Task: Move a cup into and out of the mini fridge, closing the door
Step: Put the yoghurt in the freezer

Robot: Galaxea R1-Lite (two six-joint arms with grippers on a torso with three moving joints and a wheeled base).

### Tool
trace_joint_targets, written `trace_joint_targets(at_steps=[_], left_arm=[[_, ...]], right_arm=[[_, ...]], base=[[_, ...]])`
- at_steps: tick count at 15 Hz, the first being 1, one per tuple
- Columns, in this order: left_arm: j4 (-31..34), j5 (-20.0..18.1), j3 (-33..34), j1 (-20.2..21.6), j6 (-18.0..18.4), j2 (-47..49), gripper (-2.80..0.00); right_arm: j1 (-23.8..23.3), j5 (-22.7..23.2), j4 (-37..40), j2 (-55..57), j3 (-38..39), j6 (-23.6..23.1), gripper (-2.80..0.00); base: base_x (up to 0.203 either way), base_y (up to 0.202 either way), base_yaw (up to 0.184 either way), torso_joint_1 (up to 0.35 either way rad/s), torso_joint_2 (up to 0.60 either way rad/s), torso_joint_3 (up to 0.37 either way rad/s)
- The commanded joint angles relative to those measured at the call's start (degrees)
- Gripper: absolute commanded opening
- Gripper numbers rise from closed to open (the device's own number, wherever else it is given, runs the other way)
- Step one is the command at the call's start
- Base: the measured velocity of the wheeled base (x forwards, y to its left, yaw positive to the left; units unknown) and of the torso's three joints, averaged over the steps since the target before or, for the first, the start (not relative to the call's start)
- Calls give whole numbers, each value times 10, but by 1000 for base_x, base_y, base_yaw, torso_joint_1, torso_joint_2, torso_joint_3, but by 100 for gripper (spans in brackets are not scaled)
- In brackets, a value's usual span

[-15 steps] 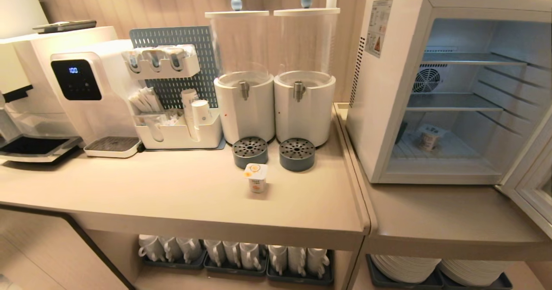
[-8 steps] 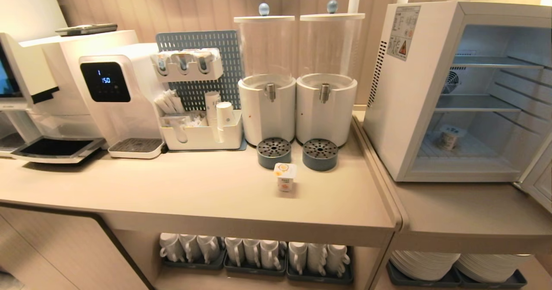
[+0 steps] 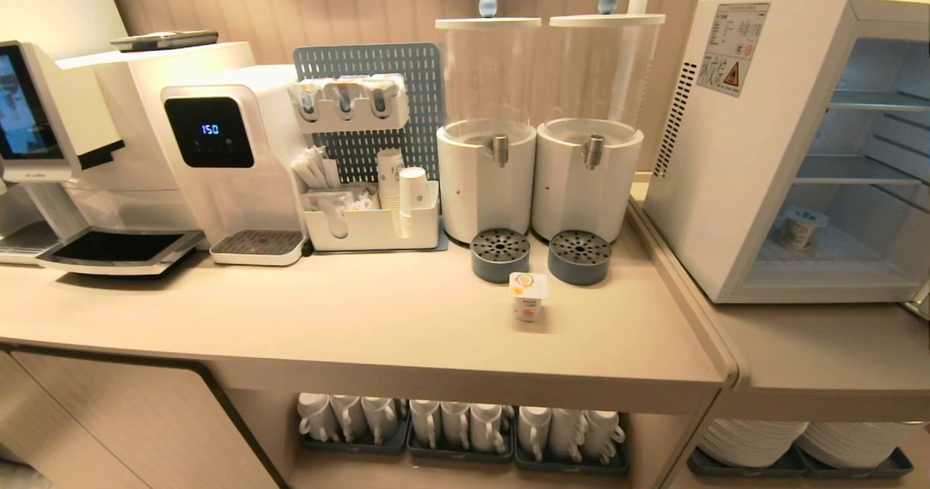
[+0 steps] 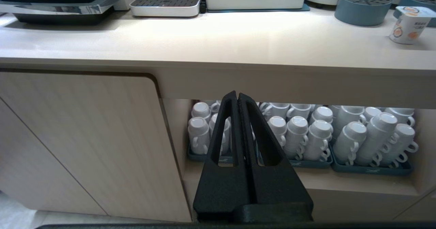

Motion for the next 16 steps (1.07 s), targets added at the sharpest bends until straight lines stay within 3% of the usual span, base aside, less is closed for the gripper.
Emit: trace_joint_targets(at_steps=[1,6,9,16], left_arm=[[0,0,1,1,0,1,-280],[0,0,1,1,0,1,-280],[0,0,1,1,0,1,-280],[0,0,1,1,0,1,-280]], right_arm=[[1,0,0,-1,-1,0,-280],[1,0,0,0,-1,1,-280],[1,3,-3,-1,0,-35,-280],[2,4,16,-1,0,-35,-280]], base=[[0,103,-57,2,12,-7],[0,83,-47,2,0,2],[0,0,0,0,0,0],[0,0,0,0,0,0]])
